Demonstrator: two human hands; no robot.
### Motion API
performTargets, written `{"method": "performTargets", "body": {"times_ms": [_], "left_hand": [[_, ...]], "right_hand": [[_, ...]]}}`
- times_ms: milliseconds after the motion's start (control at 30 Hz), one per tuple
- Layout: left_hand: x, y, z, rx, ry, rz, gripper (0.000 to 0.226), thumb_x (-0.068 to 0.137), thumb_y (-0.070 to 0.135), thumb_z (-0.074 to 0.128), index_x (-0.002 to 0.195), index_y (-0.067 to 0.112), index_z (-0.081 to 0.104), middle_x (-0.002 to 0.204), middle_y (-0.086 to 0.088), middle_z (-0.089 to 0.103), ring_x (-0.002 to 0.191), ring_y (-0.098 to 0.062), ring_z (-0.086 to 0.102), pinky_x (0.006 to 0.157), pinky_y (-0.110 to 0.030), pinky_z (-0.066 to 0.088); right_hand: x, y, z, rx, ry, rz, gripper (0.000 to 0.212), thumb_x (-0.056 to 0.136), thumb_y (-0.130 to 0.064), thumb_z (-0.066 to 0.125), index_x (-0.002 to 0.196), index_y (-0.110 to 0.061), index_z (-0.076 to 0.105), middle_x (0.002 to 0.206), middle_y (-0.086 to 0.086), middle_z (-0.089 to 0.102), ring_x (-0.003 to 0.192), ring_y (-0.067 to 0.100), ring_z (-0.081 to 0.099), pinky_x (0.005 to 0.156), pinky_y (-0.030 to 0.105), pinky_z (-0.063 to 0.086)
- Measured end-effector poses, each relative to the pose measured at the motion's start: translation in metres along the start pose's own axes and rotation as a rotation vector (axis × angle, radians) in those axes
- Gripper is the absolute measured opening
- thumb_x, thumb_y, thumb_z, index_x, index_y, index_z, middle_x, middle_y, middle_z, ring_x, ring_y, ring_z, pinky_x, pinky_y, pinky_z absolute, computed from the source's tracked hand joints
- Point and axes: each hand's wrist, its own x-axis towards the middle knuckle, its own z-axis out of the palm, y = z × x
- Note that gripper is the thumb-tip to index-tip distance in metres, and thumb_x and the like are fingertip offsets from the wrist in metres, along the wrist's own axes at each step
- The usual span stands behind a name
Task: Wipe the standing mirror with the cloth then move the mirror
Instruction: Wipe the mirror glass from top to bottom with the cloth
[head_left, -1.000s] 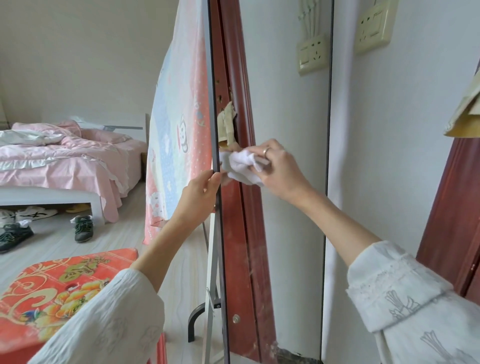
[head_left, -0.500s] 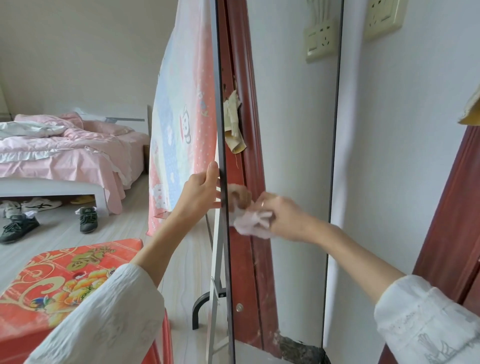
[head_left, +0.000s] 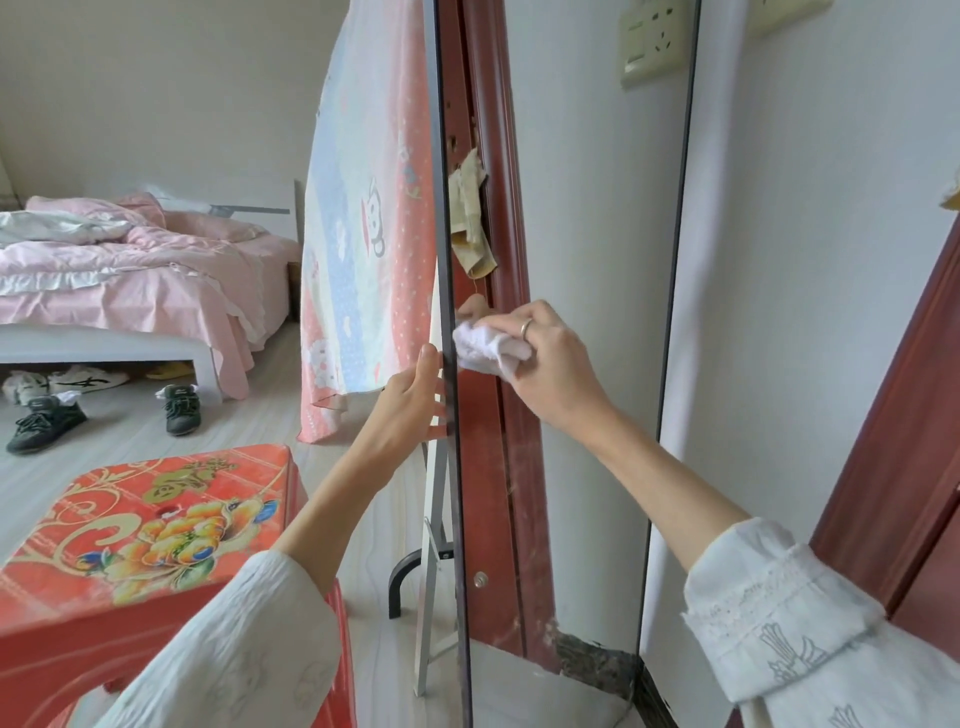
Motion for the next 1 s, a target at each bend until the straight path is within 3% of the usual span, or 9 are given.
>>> {"method": "performTargets", "body": {"times_ms": [200, 333, 400, 500, 567, 633, 767, 867, 1000], "left_hand": [[-0.012, -0.017, 0.003, 0.017, -0.025, -0.013, 0.040, 0.096, 0.048, 0.020, 0.095, 0.027, 0.054, 0.100, -0.004, 0.062, 0.089, -0.021, 0.063, 0.079, -0.033, 0.054], [-0.015, -0.029, 0.003, 0.070, -0.022, -0.019, 0.040, 0.096, 0.048, 0.024, 0.089, 0.020, 0.052, 0.102, -0.010, 0.066, 0.095, -0.026, 0.065, 0.082, -0.038, 0.055], [-0.016, -0.035, 0.003, 0.115, -0.041, -0.009, 0.042, 0.094, 0.048, 0.030, 0.089, 0.013, 0.053, 0.097, -0.015, 0.066, 0.093, -0.030, 0.065, 0.083, -0.044, 0.055], [-0.020, -0.040, 0.005, 0.214, -0.039, 0.056, 0.023, 0.088, 0.046, 0.039, 0.069, 0.035, 0.048, 0.096, -0.027, 0.060, 0.094, -0.041, 0.060, 0.082, -0.055, 0.053], [-0.021, -0.040, 0.007, 0.257, 0.000, 0.081, 0.009, 0.090, 0.041, 0.045, 0.082, 0.037, 0.048, 0.095, -0.018, 0.062, 0.092, -0.036, 0.062, 0.082, -0.053, 0.053], [-0.019, -0.041, 0.010, 0.305, 0.036, 0.089, 0.013, 0.090, 0.038, 0.049, 0.097, 0.027, 0.048, 0.097, -0.005, 0.062, 0.092, -0.027, 0.063, 0.084, -0.050, 0.053], [-0.018, -0.046, 0.016, 0.336, 0.081, 0.094, 0.019, 0.090, 0.030, 0.049, 0.076, 0.019, 0.045, 0.078, 0.008, 0.053, 0.081, -0.030, 0.062, 0.080, -0.053, 0.053], [-0.015, -0.048, 0.019, 0.362, 0.086, 0.113, 0.027, 0.092, 0.022, 0.047, 0.067, 0.020, 0.036, 0.065, 0.009, 0.044, 0.058, -0.023, 0.045, 0.072, -0.050, 0.050], [-0.012, -0.051, 0.020, 0.375, 0.106, 0.141, 0.019, 0.092, 0.018, 0.046, 0.081, 0.004, 0.046, 0.063, 0.005, 0.041, 0.060, -0.023, 0.042, 0.070, -0.052, 0.049]], "right_hand": [[-0.061, 0.022, 0.031, 0.031, -0.151, -0.012, 0.036, 0.082, -0.026, 0.046, 0.108, -0.020, 0.070, 0.104, 0.004, 0.058, 0.100, 0.021, 0.058, 0.086, 0.030, 0.050], [-0.090, 0.040, 0.046, 0.046, -0.254, -0.017, 0.028, 0.083, -0.010, 0.062, 0.108, -0.020, 0.070, 0.108, 0.002, 0.056, 0.105, 0.019, 0.054, 0.092, 0.039, 0.050], [-0.102, 0.044, 0.050, 0.049, -0.277, -0.027, 0.029, 0.082, -0.008, 0.065, 0.107, -0.021, 0.069, 0.104, -0.004, 0.053, 0.101, 0.013, 0.049, 0.093, 0.033, 0.047], [-0.117, 0.049, 0.056, 0.056, -0.299, 0.002, 0.033, 0.079, -0.004, 0.067, 0.106, -0.022, 0.070, 0.095, -0.015, 0.042, 0.095, 0.008, 0.043, 0.088, 0.021, 0.041], [-0.127, 0.054, 0.060, 0.045, -0.352, 0.043, 0.032, 0.078, -0.004, 0.066, 0.106, -0.020, 0.070, 0.092, -0.023, 0.038, 0.092, 0.002, 0.040, 0.085, 0.009, 0.033], [-0.137, 0.060, 0.063, -0.015, -0.466, 0.055, 0.028, 0.079, -0.009, 0.063, 0.106, -0.015, 0.070, 0.095, -0.019, 0.043, 0.093, 0.003, 0.041, 0.084, 0.013, 0.032], [-0.139, 0.070, 0.052, -0.062, -0.788, 0.157, 0.019, 0.083, -0.012, 0.048, 0.076, -0.004, 0.064, 0.075, -0.006, 0.051, 0.073, 0.015, 0.048, 0.068, 0.022, 0.035], [-0.119, 0.085, 0.031, -0.018, -0.626, 0.279, 0.019, 0.081, -0.010, 0.051, 0.067, -0.004, 0.062, 0.077, 0.012, 0.061, 0.072, 0.024, 0.059, 0.069, 0.039, 0.049], [-0.072, 0.085, 0.006, -0.020, -0.231, 0.270, 0.019, 0.082, -0.003, 0.056, 0.093, -0.003, 0.071, 0.098, 0.021, 0.059, 0.089, 0.026, 0.059, 0.073, 0.019, 0.036]]}}
